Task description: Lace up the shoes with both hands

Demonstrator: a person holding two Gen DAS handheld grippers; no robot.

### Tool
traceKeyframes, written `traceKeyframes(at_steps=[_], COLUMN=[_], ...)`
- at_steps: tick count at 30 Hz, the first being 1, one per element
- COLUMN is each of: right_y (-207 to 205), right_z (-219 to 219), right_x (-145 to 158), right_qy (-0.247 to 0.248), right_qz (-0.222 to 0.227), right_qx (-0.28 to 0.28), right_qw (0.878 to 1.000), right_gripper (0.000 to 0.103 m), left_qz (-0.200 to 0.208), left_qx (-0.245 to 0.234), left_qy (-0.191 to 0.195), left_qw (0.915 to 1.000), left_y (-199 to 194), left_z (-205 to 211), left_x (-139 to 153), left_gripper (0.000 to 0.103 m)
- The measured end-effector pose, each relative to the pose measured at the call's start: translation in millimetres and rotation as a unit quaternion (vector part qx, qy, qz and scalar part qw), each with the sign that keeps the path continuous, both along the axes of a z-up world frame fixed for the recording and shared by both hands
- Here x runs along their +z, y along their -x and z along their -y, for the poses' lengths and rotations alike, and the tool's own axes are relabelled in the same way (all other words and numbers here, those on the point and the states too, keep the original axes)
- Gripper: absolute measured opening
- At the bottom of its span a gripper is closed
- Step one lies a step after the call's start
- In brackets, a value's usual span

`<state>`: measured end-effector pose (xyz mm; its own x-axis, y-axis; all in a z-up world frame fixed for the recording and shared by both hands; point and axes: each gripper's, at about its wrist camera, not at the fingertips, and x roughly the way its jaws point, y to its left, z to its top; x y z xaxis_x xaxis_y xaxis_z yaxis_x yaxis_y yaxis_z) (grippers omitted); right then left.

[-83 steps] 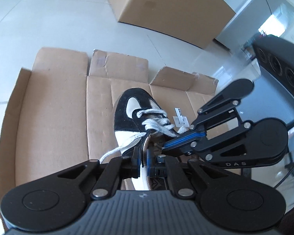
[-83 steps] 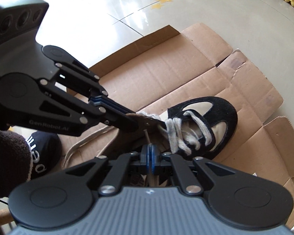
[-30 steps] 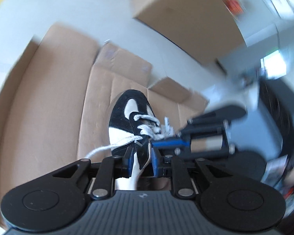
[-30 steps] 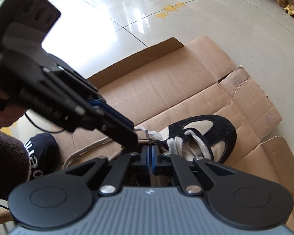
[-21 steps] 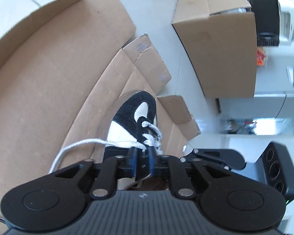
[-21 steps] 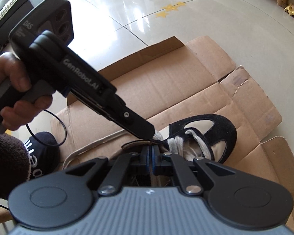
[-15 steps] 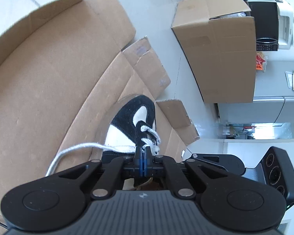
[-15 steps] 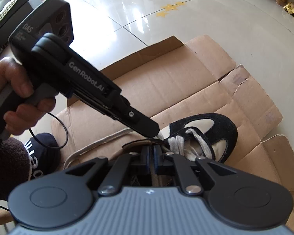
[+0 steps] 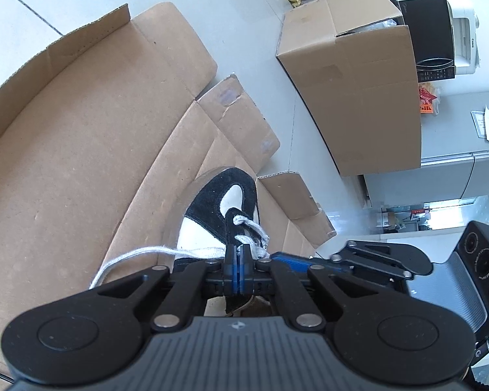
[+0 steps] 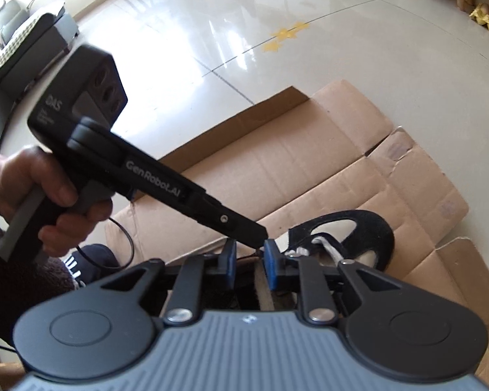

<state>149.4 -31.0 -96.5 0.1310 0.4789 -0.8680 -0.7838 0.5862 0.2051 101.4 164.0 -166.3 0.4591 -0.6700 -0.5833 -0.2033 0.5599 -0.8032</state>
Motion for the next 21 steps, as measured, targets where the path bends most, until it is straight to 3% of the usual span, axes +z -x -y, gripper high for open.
traceKeyframes(at_steps=[4, 21], right_y=[-4.4, 3.5], right_z=[2.9, -7.5], right_x=[-7.0, 2.2], right_qy=[0.015, 0.033], right_qz=[-0.023, 0.017], right_qx=[-0.004, 0.029], right_qw=[1.0, 0.999], right_gripper=[0.019, 0.017], left_qz=[-0.001, 0.048], left_qx=[0.002, -0.021], left_qy=[0.001, -0.041], left_qw=[1.0, 0.9978], left_y=[-0.4, 4.4], left_z=[0.9, 5.7], left_x=[-1.2, 18.5], left_gripper=[0.0, 0.0])
